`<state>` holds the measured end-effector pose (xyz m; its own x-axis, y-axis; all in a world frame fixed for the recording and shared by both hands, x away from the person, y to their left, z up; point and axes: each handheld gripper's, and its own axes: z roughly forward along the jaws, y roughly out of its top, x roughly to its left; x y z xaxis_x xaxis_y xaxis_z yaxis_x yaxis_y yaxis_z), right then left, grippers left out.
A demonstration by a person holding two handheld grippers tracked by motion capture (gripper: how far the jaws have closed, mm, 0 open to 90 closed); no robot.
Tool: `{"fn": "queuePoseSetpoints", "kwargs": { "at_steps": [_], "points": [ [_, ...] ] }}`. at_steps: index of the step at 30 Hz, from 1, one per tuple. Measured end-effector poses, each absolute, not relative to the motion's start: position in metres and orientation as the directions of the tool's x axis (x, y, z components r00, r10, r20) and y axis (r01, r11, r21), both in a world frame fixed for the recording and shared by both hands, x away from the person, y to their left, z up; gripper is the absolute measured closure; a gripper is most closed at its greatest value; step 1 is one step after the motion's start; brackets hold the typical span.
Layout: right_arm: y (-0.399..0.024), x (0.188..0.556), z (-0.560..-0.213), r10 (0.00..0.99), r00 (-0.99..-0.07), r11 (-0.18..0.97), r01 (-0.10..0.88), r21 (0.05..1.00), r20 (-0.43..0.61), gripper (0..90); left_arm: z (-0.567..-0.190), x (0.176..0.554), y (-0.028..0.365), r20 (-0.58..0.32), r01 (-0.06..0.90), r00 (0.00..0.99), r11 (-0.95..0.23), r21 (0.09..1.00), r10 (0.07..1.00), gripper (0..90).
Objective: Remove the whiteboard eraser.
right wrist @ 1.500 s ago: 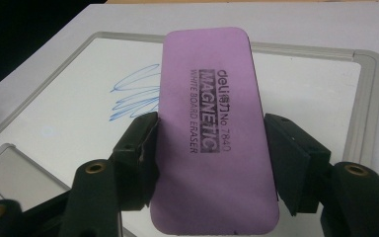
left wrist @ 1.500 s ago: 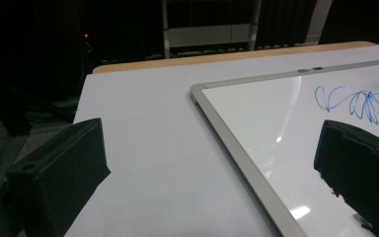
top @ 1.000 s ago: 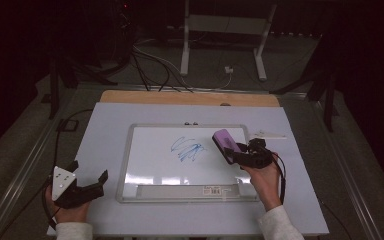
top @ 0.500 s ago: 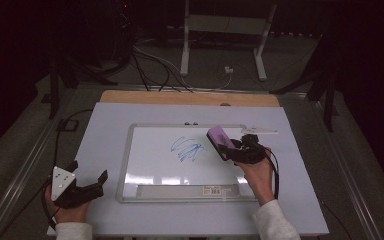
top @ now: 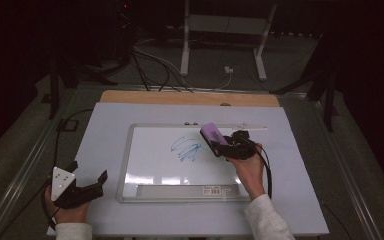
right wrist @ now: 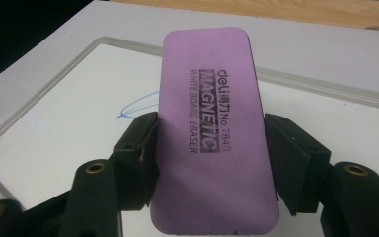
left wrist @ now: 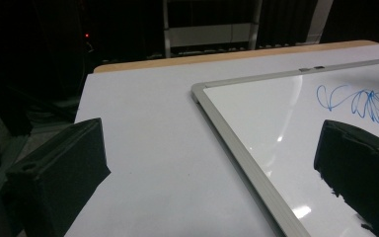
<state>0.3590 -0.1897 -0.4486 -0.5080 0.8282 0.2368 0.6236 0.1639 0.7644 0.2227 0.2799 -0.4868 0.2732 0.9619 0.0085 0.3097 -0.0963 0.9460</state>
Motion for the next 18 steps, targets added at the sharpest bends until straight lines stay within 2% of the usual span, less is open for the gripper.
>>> {"fn": "queuePoseSetpoints", "kwargs": {
  "at_steps": [18],
  "points": [
    [-0.170,0.377,-0.470,0.839,-0.500,0.193,0.642,0.742,0.215,41.2,-0.487,0.223,0.280,0.009,0.311,0.273,-0.097,0.946,0.962,0.6]
  ]
}}
